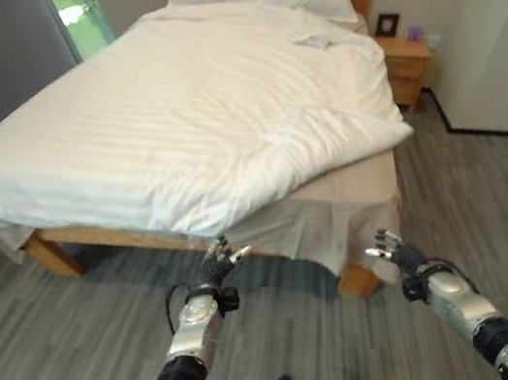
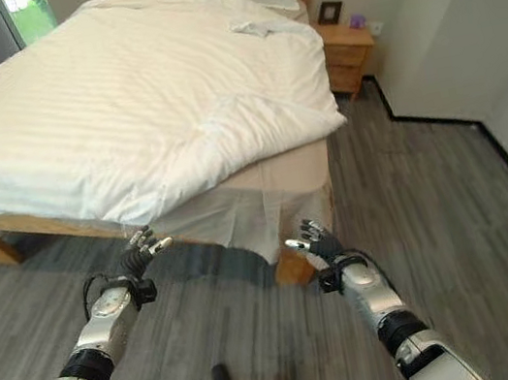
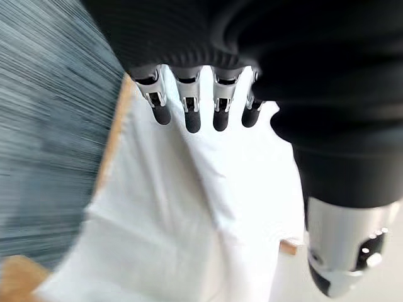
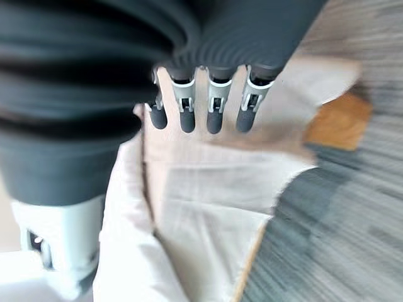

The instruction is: Making the bed.

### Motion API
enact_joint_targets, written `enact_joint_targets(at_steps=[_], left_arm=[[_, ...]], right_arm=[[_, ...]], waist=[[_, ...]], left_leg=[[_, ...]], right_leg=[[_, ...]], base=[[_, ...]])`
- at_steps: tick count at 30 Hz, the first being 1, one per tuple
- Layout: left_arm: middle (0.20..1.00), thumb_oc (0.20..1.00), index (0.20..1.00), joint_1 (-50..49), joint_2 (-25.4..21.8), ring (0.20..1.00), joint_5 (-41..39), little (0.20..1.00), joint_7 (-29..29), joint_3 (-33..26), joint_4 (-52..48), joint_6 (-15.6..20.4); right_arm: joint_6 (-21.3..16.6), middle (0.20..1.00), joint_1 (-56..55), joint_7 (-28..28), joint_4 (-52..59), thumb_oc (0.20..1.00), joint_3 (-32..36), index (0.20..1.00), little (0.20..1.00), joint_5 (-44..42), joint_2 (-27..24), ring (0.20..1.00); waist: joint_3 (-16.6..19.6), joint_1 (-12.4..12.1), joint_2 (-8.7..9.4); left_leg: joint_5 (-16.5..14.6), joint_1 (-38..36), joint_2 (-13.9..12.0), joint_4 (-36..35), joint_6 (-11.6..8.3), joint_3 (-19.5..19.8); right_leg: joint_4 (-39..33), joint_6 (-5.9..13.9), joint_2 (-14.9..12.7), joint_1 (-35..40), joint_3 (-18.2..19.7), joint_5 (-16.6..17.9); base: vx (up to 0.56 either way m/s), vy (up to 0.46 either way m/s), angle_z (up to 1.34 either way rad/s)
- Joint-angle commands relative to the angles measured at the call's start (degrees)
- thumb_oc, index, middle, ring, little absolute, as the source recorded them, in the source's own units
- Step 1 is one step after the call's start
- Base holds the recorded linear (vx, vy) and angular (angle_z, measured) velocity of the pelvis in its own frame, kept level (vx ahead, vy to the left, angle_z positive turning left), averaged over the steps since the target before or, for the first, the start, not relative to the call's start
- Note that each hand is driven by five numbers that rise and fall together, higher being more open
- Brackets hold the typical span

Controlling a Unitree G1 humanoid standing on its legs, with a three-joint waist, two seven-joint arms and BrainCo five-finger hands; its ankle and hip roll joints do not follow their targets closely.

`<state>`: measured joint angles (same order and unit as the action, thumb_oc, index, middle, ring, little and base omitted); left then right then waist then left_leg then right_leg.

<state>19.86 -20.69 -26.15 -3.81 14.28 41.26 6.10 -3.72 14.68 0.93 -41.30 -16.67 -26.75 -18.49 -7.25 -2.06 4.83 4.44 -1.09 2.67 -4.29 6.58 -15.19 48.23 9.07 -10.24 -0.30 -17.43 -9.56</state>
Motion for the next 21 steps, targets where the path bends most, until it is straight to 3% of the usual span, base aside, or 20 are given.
enact_joint_targets(at_steps=[1, 4, 5, 10, 21], left_arm=[[1.0, 1.0, 1.0, 1.7, -1.2, 1.0, 1.7, 1.0, 0.9, -0.1, -3.9, 2.8], [1.0, 1.0, 1.0, 2.3, -1.2, 1.0, 4.3, 1.0, -0.5, -0.5, -1.2, 4.0], [1.0, 1.0, 1.0, 2.1, -0.7, 1.0, 3.6, 1.0, 1.2, 0.4, -1.2, 3.5], [1.0, 1.0, 1.0, -1.2, 1.8, 1.0, 3.1, 1.0, 2.6, 0.9, 0.0, 3.1], [1.0, 1.0, 1.0, -2.9, 3.0, 1.0, 4.7, 1.0, 4.1, 3.1, 1.7, 2.5]], right_arm=[[-1.1, 1.0, 2.8, 1.9, -0.1, 1.0, 1.4, 1.0, 1.0, 2.6, -3.6, 1.0], [-2.1, 1.0, -0.4, 2.8, 1.5, 1.0, 3.4, 1.0, 1.0, 1.6, -6.1, 1.0], [-1.7, 1.0, -1.6, 2.1, 0.4, 1.0, 4.9, 1.0, 1.0, 0.6, -5.8, 1.0], [-2.1, 1.0, -5.3, 1.8, 0.5, 1.0, 7.0, 1.0, 1.0, 0.5, -5.4, 1.0], [-1.8, 1.0, -5.1, 2.4, -2.3, 1.0, 5.6, 1.0, 1.0, 1.3, -4.6, 1.0]], waist=[[-1.4, -1.0, -3.74], [-1.6, 1.9, -2.12], [-1.2, 1.8, -1.98], [1.9, 1.3, -1.83], [2.9, 0.8, -2.19]], left_leg=[[-1.0, -5.2, -3.5, -0.7, -5.02, -1.0], [-3.2, -5.6, -2.8, -0.7, -6.62, 3.5], [-3.3, -5.4, -2.4, -0.7, -6.51, 5.1], [-2.9, -5.4, -2.6, -0.7, -7.53, 7.3], [-2.4, -4.7, -3.0, -0.7, -8.59, 10.0]], right_leg=[[-25.6, 1.31, -3.7, -3.5, 1.6, 15.9], [-47.0, 1.74, 1.3, -2.0, 13.1, 13.7], [-46.5, 2.02, 1.9, -0.8, 14.7, 13.2], [-52.2, 1.04, 2.5, 4.0, 10.7, 15.1], [-53.2, -0.65, 3.7, 6.2, 8.4, 13.6]], base=[[0.33, -0.186, 0.66], [0.24, -0.197, 0.93], [0.18, -0.168, 1.51], [0.18, -0.126, 0.73], [0.04, -0.055, 0.13]])
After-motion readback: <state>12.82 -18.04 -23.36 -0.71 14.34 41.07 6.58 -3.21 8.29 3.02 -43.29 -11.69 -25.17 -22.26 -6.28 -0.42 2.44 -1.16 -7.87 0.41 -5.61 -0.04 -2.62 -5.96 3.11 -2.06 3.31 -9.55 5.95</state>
